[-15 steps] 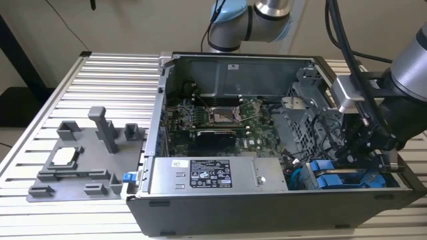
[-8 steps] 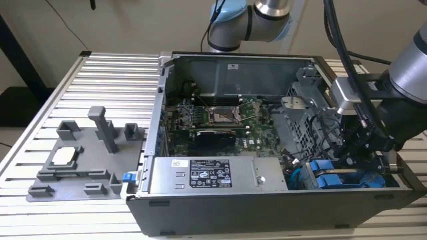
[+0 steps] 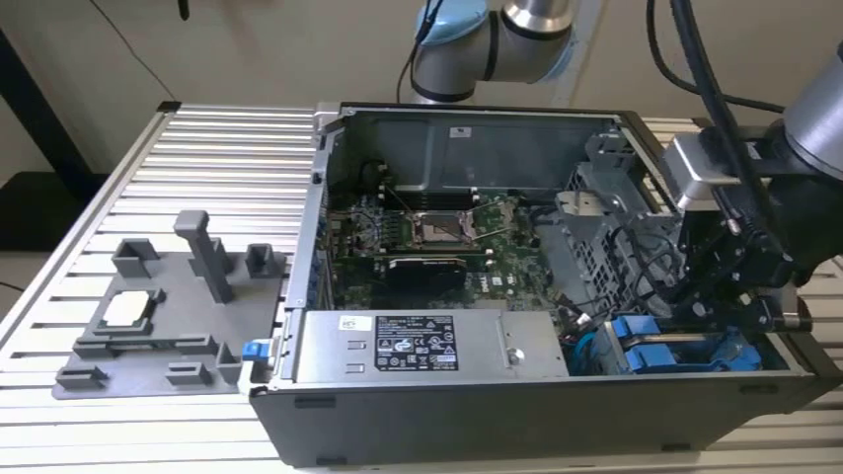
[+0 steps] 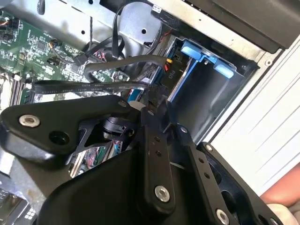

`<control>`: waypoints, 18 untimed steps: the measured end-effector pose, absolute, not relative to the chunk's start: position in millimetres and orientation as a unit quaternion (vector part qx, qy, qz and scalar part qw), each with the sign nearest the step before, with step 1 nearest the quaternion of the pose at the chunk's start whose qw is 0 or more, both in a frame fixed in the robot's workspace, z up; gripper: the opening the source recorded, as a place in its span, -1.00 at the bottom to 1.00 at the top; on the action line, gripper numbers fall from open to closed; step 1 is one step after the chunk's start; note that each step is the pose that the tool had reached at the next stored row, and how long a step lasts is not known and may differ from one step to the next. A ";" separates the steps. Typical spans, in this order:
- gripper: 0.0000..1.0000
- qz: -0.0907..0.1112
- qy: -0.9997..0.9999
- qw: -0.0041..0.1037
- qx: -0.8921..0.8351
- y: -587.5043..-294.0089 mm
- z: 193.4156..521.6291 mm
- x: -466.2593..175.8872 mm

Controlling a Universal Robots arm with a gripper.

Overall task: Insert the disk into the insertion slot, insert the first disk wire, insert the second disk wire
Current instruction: 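Insert the second disk wire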

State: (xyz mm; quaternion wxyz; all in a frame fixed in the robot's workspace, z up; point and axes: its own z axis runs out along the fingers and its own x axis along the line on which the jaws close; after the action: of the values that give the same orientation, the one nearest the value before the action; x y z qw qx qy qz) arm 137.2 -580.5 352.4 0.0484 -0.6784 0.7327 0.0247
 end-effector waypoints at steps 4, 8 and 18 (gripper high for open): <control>-0.53 0.025 0.733 0.048 -0.678 -580.4 368.8 137.2; -0.56 0.025 0.733 0.048 -0.678 -580.4 386.8 137.1; -0.79 0.024 0.733 0.048 -0.679 -580.4 405.3 137.2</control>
State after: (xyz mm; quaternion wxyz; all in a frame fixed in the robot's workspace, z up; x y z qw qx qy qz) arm 137.2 -580.4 405.3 0.0479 -0.6785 0.7326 0.0242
